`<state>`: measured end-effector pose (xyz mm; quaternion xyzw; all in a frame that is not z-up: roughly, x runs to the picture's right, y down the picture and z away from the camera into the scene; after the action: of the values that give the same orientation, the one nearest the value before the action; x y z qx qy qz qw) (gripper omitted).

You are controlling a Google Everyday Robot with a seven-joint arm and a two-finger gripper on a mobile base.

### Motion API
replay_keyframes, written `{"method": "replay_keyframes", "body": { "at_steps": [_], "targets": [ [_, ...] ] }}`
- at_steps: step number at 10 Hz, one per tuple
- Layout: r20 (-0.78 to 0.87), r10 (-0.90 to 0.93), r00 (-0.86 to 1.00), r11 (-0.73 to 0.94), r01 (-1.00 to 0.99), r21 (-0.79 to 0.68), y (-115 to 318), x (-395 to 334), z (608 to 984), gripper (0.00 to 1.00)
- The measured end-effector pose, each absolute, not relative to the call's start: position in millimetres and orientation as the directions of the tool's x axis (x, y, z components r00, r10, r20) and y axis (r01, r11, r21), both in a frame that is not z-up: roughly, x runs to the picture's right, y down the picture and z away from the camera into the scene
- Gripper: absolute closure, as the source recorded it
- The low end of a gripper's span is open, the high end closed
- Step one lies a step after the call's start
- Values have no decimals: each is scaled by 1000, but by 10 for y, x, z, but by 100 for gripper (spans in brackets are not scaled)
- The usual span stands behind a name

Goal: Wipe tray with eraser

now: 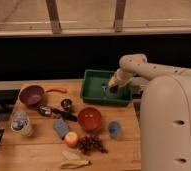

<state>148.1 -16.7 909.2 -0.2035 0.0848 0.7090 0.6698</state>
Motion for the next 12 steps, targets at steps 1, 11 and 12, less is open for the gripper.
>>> {"method": "replay_keyframes", "body": {
  "at_steps": [1,11,12],
  "targets": [
    [-421,906,-48,-111,-986,-126,-98,1542,9184,100],
    [-491,858,-151,-192,-981,-33,271,1648,9794,100],
    [-490,858,-154,-195,-980,-32,249,1648,9827,100]
  ]
}}
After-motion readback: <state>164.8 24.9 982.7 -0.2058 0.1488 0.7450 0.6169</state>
